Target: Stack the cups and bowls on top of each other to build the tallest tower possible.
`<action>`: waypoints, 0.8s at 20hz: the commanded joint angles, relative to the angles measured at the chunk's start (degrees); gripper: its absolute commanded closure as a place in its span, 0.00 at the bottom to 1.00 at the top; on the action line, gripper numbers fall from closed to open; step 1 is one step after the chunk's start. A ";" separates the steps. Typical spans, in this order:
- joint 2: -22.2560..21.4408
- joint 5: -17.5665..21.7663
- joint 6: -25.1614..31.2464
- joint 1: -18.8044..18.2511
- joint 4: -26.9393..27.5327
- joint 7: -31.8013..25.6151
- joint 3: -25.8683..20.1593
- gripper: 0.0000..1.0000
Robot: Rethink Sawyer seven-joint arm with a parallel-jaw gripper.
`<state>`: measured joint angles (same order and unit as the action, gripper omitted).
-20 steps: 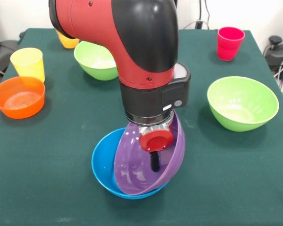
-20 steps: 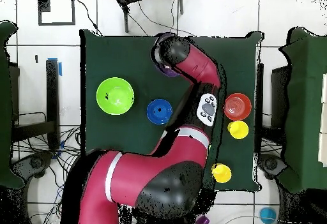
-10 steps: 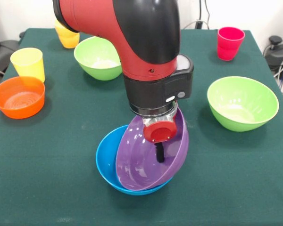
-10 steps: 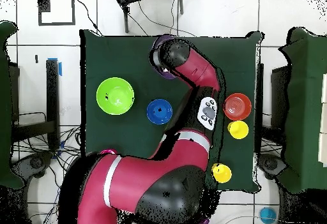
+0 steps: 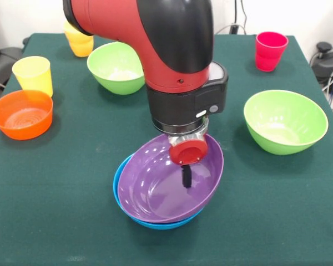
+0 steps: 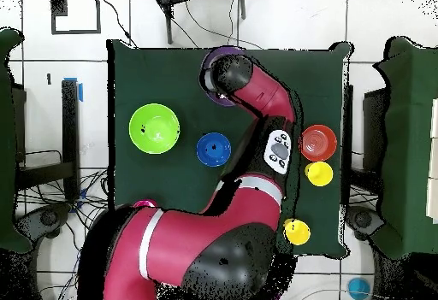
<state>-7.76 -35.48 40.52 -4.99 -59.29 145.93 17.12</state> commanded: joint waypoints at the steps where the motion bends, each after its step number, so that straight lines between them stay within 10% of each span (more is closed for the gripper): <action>1: 1.21 5.92 6.09 -1.64 1.94 -4.27 -5.78 0.00; 16: -7.56 10.96 15.60 -6.86 1.40 -8.11 -5.45 0.00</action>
<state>-10.41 -29.16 47.90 -9.97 -57.34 145.93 17.12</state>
